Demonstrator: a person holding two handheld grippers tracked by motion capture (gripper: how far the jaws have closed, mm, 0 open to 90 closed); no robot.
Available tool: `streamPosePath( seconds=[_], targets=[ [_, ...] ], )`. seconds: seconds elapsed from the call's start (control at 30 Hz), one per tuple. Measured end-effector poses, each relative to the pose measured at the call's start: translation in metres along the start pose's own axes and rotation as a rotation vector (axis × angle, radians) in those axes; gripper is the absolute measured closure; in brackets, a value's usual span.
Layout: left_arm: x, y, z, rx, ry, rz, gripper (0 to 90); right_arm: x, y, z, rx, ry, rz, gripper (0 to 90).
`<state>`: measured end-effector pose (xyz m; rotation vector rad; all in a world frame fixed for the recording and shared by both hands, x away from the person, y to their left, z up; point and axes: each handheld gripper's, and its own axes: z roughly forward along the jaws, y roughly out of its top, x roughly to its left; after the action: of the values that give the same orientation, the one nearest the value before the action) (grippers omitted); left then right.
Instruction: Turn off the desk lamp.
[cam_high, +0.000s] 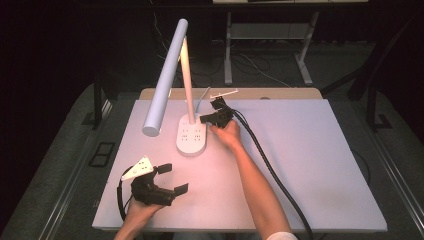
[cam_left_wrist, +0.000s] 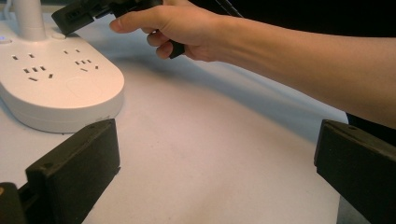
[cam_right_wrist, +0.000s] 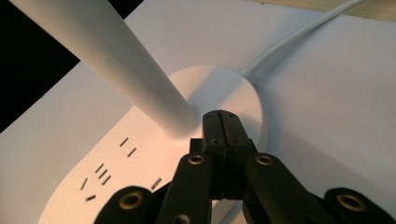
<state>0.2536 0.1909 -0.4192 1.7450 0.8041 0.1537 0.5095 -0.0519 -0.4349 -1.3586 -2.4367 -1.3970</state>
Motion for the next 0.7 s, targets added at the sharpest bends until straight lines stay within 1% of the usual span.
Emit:
streamPosePath(
  seconds=[0.2, 0.23, 0.33, 0.37, 0.4, 0.47, 0.53, 0.57, 0.6, 0.7],
  targets=[
    [0.0014, 0.0000, -0.0002, 0.004, 0.000, 0.002, 0.0, -0.0007, -0.0002, 0.0001, -0.008, 0.003, 0.002, 90.0],
    [0.0016, 0.0000, -0.0006, 0.002, 0.001, -0.001, 0.0, -0.0015, -0.0003, 0.0002, -0.012, 0.009, 0.010, 90.0],
    [0.0016, 0.0000, -0.0011, -0.001, 0.000, -0.002, 0.0, -0.0017, -0.0003, 0.0005, -0.015, 0.007, 0.006, 90.0],
    [0.0018, 0.0001, -0.0013, -0.001, 0.001, 0.000, 0.0, -0.0025, -0.0006, 0.0016, -0.019, 0.034, 0.018, 90.0],
    [0.0018, 0.0001, -0.0014, -0.003, 0.001, -0.001, 0.0, -0.0019, -0.0010, 0.0026, -0.023, 0.043, 0.023, 90.0],
    [0.0018, 0.0000, -0.0017, -0.003, 0.001, -0.002, 0.0, 0.0039, -0.0005, 0.0034, -0.028, 0.015, 0.016, 90.0],
    [0.0018, -0.0001, -0.0017, -0.002, 0.001, -0.001, 0.0, 0.0062, 0.0009, 0.0036, -0.012, -0.014, -0.017, 90.0],
    [0.0015, -0.0001, -0.0015, -0.003, 0.001, -0.001, 0.0, 0.0068, 0.0019, 0.0031, -0.001, -0.020, -0.019, 90.0],
    [0.0011, -0.0001, -0.0014, -0.003, 0.001, -0.003, 0.0, 0.0062, 0.0021, 0.0028, 0.004, -0.016, -0.010, 90.0],
    [0.0007, -0.0002, -0.0012, -0.002, -0.001, -0.002, 0.0, 0.0055, 0.0007, 0.0023, 0.007, -0.017, -0.007, 90.0]
  ],
)
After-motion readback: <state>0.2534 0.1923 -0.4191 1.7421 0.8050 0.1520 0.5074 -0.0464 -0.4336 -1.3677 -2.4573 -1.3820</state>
